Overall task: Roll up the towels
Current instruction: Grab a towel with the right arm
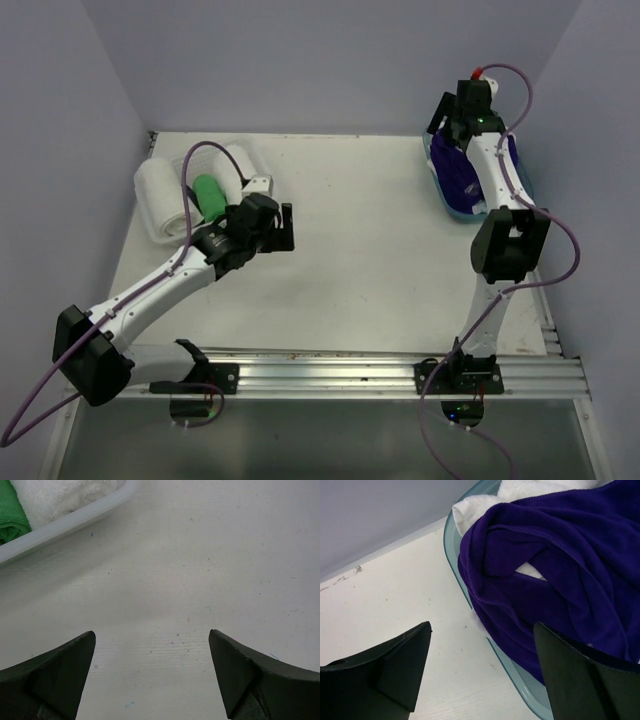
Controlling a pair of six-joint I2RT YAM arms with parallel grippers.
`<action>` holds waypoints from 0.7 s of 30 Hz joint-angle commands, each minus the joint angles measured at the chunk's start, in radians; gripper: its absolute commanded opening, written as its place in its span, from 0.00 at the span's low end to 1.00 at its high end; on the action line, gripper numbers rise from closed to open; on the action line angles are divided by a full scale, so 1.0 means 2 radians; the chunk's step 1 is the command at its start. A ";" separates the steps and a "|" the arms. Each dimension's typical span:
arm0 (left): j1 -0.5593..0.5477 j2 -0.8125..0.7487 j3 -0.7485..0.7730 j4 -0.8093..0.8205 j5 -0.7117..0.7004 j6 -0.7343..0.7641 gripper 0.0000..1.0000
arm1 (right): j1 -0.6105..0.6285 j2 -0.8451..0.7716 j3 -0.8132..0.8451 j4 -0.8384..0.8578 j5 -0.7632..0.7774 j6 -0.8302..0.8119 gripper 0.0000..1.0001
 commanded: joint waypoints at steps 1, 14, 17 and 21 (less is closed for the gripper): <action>0.000 -0.017 0.018 -0.003 -0.020 -0.006 1.00 | 0.000 0.039 0.081 -0.047 -0.006 -0.018 0.88; -0.001 -0.030 0.007 -0.009 -0.036 -0.020 1.00 | -0.001 0.137 0.159 -0.061 -0.006 -0.016 0.64; -0.001 -0.031 0.004 -0.009 -0.036 -0.020 1.00 | -0.001 0.140 0.161 -0.060 -0.002 -0.018 0.56; -0.001 -0.029 0.001 -0.009 -0.034 -0.021 1.00 | -0.002 0.145 0.164 -0.059 -0.001 -0.019 0.49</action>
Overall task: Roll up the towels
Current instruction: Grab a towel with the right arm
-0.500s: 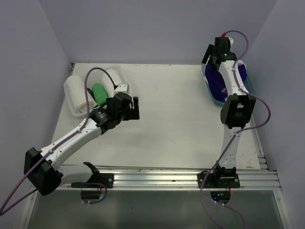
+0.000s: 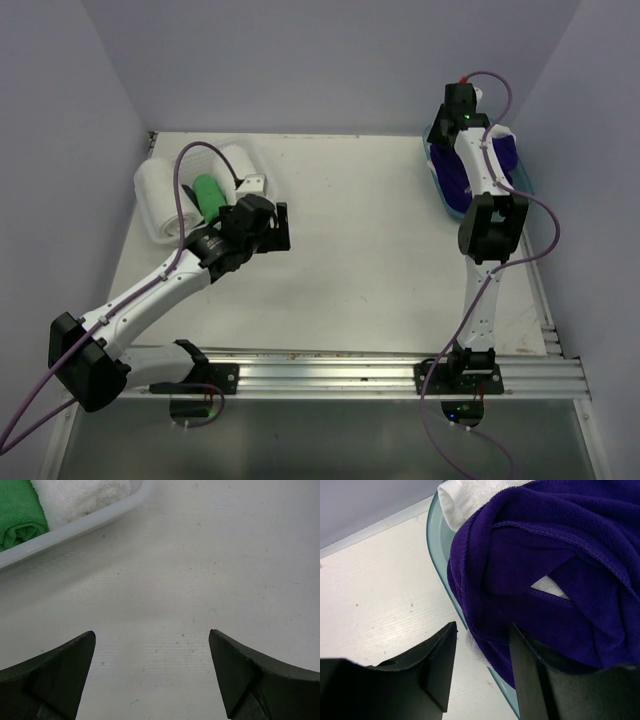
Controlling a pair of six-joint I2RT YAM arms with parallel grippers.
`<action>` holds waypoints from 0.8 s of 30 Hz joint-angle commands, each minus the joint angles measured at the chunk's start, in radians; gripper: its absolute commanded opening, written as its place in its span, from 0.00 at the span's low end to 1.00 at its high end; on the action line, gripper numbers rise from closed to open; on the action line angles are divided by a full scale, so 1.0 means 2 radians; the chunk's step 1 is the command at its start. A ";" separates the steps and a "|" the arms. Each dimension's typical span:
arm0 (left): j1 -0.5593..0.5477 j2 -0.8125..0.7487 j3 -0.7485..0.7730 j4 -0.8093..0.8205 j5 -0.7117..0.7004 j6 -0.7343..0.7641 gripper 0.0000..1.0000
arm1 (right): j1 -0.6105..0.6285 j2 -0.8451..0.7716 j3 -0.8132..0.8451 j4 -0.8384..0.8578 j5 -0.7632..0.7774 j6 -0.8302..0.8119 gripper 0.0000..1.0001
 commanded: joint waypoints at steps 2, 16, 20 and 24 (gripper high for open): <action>-0.001 -0.011 0.001 0.002 -0.013 -0.016 1.00 | -0.002 0.008 0.031 -0.003 0.005 -0.010 0.50; -0.001 -0.026 -0.012 0.000 -0.011 -0.015 1.00 | -0.003 0.003 0.054 -0.013 0.005 -0.025 0.00; -0.001 -0.031 -0.011 -0.006 -0.013 -0.017 0.99 | -0.003 -0.033 0.051 -0.016 0.006 -0.016 0.00; -0.001 -0.037 -0.007 -0.004 -0.018 -0.012 1.00 | -0.003 -0.105 0.005 0.006 -0.003 -0.003 0.00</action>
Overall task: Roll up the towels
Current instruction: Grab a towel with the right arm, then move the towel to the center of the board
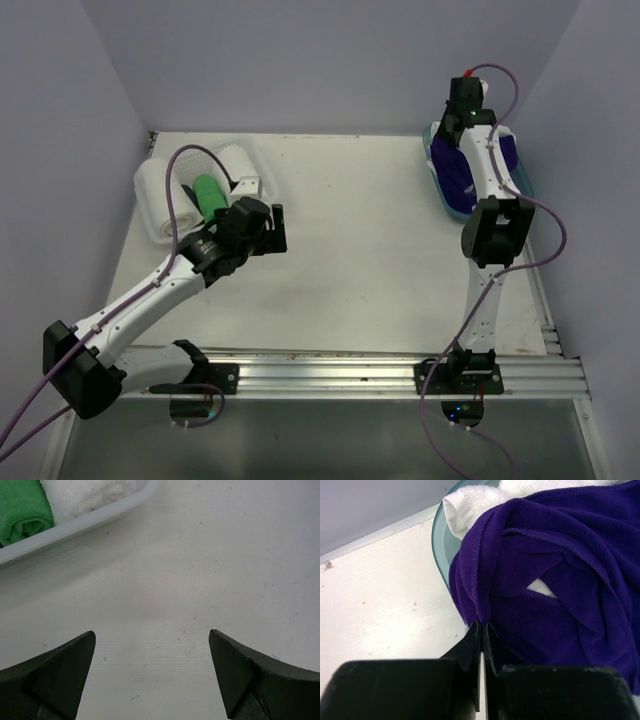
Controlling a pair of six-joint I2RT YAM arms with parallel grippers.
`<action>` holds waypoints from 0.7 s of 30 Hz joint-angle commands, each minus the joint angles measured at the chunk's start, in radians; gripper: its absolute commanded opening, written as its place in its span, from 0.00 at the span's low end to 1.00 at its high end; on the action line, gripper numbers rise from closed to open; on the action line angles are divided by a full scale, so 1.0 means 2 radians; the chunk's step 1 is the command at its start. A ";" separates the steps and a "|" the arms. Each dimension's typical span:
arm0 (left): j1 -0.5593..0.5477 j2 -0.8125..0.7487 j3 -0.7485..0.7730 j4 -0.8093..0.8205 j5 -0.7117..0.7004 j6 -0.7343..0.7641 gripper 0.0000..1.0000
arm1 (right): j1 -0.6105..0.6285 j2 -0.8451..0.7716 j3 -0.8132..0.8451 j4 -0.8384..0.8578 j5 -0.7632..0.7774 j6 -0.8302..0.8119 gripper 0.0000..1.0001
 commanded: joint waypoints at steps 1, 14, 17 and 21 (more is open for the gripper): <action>-0.001 -0.018 0.003 0.005 -0.017 -0.004 1.00 | -0.002 -0.119 -0.023 0.029 -0.009 0.018 0.00; 0.000 -0.030 0.040 -0.006 -0.032 0.009 1.00 | 0.007 -0.362 -0.077 0.088 -0.081 0.067 0.00; 0.001 -0.028 0.043 -0.014 -0.034 0.000 1.00 | 0.014 -0.390 -0.069 0.092 -0.110 0.069 0.00; 0.001 -0.033 0.042 -0.021 -0.039 -0.010 1.00 | 0.030 -0.416 -0.070 0.097 -0.134 0.071 0.00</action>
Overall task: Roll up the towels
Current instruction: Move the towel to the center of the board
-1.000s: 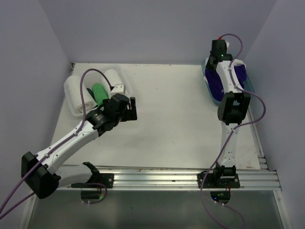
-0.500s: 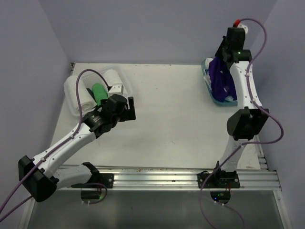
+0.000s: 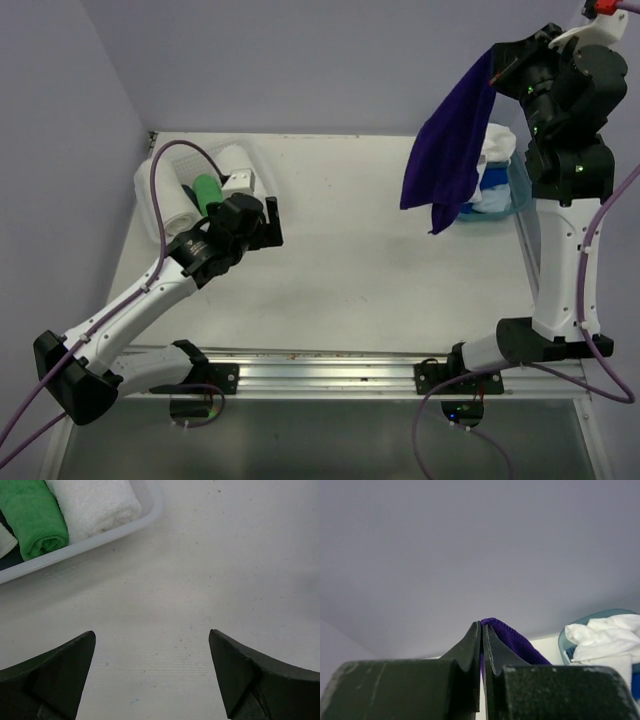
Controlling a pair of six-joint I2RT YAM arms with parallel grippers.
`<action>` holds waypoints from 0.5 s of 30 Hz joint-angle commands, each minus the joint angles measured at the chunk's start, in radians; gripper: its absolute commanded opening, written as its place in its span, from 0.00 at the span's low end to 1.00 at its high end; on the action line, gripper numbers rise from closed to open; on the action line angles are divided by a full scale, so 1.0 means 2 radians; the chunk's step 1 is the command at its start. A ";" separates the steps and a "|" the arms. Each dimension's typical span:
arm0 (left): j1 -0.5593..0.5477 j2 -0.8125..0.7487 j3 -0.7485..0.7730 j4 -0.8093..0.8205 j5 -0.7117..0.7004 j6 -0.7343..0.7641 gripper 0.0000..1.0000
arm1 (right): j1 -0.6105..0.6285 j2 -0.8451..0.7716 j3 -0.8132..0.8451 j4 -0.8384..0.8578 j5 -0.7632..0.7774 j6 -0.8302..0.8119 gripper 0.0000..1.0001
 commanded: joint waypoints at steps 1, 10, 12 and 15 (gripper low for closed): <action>0.001 -0.012 0.018 -0.016 -0.022 -0.012 1.00 | 0.015 -0.009 -0.003 0.018 -0.055 0.010 0.00; 0.020 -0.033 0.030 -0.015 -0.032 -0.008 1.00 | 0.113 -0.065 -0.169 0.050 -0.059 0.037 0.00; 0.020 -0.016 0.032 -0.012 -0.030 0.000 1.00 | 0.139 -0.064 -0.250 0.067 -0.056 0.057 0.00; 0.019 0.025 0.042 -0.006 0.005 0.003 1.00 | 0.179 -0.029 -0.328 0.086 -0.054 0.079 0.19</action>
